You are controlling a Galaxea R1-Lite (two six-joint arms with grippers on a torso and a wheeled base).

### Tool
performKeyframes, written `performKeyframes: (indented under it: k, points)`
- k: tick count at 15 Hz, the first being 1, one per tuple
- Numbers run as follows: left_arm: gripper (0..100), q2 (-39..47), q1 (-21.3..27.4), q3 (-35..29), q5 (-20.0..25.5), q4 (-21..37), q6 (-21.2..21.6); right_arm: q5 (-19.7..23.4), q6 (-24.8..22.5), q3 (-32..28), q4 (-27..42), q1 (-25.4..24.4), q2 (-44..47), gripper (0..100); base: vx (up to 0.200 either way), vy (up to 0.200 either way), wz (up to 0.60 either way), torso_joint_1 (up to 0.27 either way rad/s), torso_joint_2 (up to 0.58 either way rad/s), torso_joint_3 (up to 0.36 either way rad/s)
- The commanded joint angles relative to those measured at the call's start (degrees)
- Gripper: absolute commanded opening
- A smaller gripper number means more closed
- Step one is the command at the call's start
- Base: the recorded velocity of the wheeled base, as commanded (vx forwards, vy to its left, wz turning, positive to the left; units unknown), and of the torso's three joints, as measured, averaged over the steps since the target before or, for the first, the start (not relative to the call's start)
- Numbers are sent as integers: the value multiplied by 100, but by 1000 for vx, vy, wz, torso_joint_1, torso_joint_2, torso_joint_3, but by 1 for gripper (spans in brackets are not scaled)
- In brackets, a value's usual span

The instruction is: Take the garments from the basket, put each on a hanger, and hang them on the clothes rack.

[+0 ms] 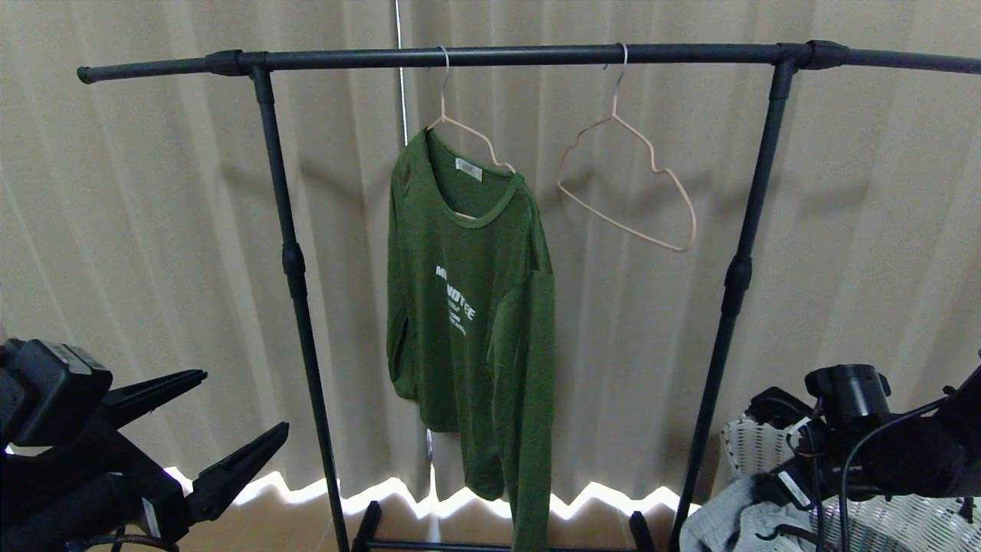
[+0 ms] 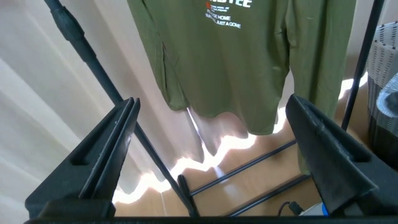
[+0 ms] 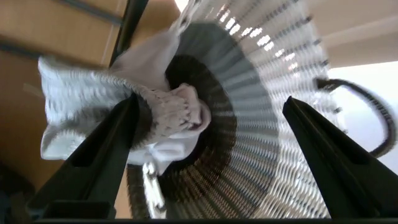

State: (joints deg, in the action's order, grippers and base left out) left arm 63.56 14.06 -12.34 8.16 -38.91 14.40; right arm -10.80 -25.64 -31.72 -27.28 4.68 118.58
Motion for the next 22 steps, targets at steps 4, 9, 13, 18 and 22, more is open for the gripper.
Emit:
performKeyframes:
  k: [4, 9, 13, 18, 22]
  points:
    - [100, -19, -8, 3, 2, -90, -16, -124, -3, 140, -40, -2, 69, 0, 0, 0, 0, 0, 0, 0]
    - [100, -37, -26, 100, -7, -240, 10, -106, -3, 474, 30, -64, -704, 0, 0, 0, 0, 0, 0, 0]
    - [100, -46, -34, 135, -16, -248, 19, -19, -3, 650, 48, -310, -1996, 0, 0, 0, 0, 0, 0, 0]
    - [100, -221, -34, 161, -16, -248, 28, 359, 76, 781, 39, -925, -3165, 0, 0, 0, 0, 0, 0, 0]
    - [100, -221, -34, 170, -16, -248, 37, 359, 76, 817, -5, -1171, -3438, 0, -200, 0, 0, 7, 2, 0]
